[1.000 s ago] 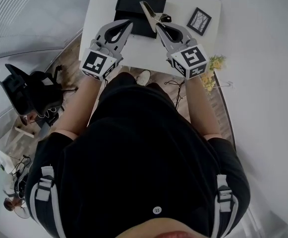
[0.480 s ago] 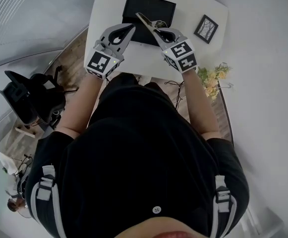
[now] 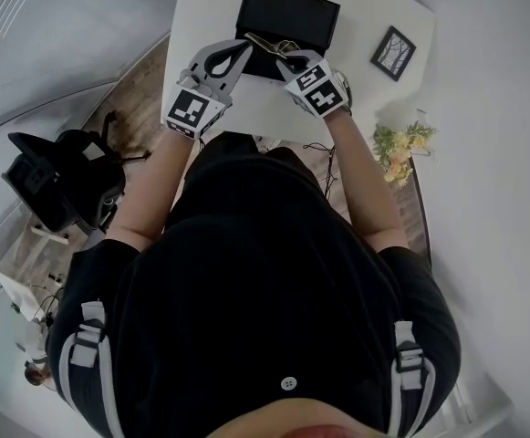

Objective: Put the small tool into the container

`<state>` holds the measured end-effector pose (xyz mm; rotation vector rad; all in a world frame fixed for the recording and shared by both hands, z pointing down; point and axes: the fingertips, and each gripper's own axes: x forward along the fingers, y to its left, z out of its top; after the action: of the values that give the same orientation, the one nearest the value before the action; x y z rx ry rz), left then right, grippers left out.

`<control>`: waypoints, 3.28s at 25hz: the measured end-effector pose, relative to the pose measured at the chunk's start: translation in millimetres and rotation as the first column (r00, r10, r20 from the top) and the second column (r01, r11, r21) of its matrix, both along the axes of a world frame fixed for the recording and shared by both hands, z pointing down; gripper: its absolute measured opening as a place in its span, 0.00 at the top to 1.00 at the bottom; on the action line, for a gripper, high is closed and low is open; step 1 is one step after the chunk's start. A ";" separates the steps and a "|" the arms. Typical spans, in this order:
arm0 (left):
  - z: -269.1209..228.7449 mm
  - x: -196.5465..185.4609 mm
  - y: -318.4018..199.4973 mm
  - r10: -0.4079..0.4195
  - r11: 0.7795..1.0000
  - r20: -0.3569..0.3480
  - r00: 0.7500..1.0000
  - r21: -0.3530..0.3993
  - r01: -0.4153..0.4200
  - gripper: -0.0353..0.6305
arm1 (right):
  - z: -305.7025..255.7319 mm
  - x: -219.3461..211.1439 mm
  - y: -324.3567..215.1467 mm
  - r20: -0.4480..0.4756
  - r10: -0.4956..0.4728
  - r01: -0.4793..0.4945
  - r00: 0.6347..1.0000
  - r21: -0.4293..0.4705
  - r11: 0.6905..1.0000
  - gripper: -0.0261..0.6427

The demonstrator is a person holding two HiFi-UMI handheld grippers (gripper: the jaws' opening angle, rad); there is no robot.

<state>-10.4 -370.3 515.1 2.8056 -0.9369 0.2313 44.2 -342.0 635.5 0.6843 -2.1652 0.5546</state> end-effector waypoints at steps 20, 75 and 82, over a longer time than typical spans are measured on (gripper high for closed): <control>23.6 -16.0 -22.4 -0.035 0.997 -0.015 0.999 -0.064 0.034 0.93 | 86.8 -13.3 -8.3 -0.121 -0.052 0.027 0.991 -0.195 0.980 0.93; -130.5 31.7 40.5 0.018 0.995 -0.048 0.999 0.098 -0.014 0.93 | -248.7 62.9 28.7 0.526 0.111 -0.380 0.843 0.438 0.815 0.94; -153.8 27.4 51.0 0.015 0.992 -0.061 0.998 0.129 -0.007 0.93 | -286.6 70.2 40.7 0.536 0.062 -0.375 0.842 0.500 0.780 0.94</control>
<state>17.0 -319.2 361.3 2.9162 -0.9557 0.0876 114.5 -301.3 348.9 1.2728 -2.8029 0.1556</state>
